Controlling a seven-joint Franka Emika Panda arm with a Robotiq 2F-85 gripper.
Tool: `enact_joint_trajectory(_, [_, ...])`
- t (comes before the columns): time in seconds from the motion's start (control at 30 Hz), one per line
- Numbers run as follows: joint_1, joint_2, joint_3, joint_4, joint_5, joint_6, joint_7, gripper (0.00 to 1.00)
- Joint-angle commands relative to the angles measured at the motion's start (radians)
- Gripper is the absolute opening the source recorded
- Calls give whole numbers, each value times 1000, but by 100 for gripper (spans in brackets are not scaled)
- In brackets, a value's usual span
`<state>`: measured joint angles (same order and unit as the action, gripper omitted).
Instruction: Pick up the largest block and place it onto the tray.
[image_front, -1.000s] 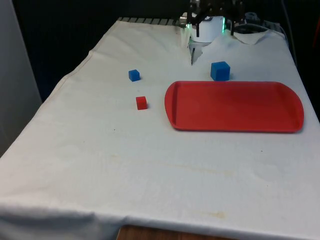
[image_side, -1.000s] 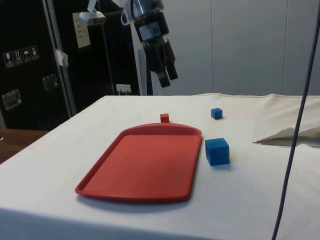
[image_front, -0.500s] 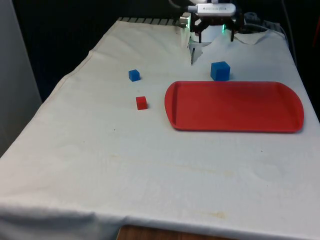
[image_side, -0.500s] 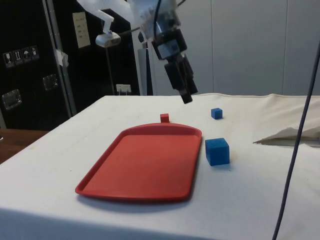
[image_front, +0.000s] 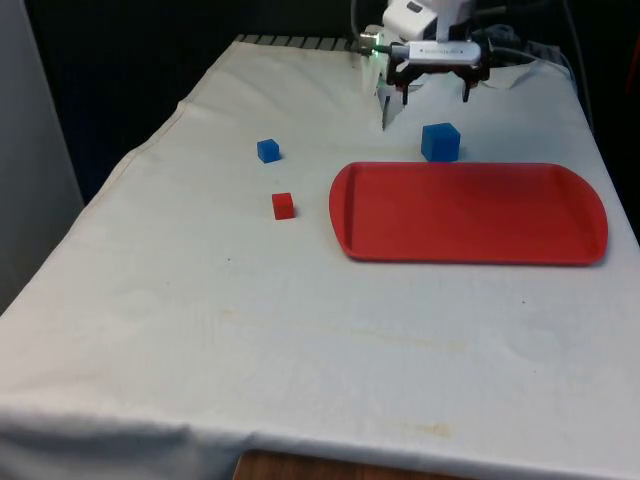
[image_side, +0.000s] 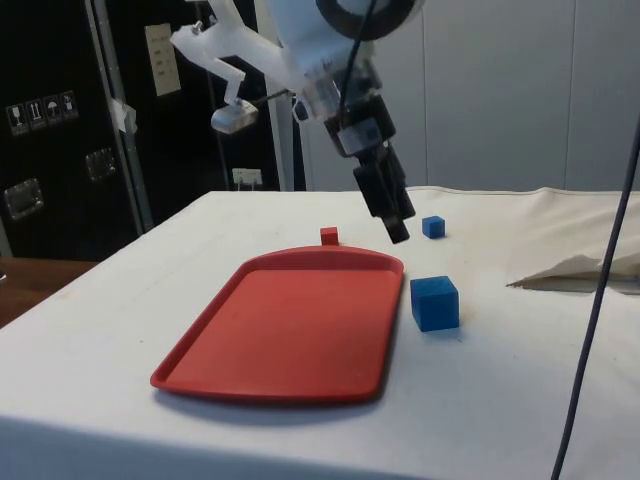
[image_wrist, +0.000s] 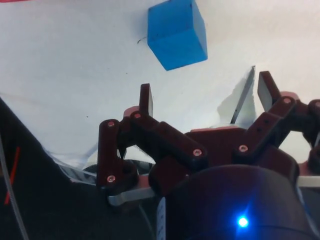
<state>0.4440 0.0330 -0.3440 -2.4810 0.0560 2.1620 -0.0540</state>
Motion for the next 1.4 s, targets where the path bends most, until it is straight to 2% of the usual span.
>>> enact_joint_trajectory(0.0, [6,0,5,-10,0,19,11,100])
enact_joint_trajectory(0.2, [8,5,42,-35,-8,44,36,100])
enact_joint_trajectory(0.23, [2,4,38,-28,0,28,21,100])
enact_joint_trajectory(0.27, [8,8,56,-42,-10,52,45,100])
enact_joint_trajectory(0.43, [9,23,90,-52,-9,75,68,100])
enact_joint_trajectory(0.47, [8,34,104,-56,-8,89,73,100])
enact_joint_trajectory(0.53, [7,39,109,-58,-7,95,74,100])
enact_joint_trajectory(0.57, [3,33,108,-53,-2,78,65,100])
enact_joint_trajectory(0.63, [6,60,122,-61,-8,117,76,100])
enact_joint_trajectory(0.8, [6,100,130,-56,-26,137,80,100])
enact_joint_trajectory(0.83, [3,97,131,-56,-12,133,68,100])
enact_joint_trajectory(0.87, [6,106,130,-55,-30,140,79,100])
enact_joint_trajectory(1.0, [3,124,125,-52,-54,144,74,100])
enact_joint_trajectory(1.37, [2,148,123,-54,-87,154,65,100])
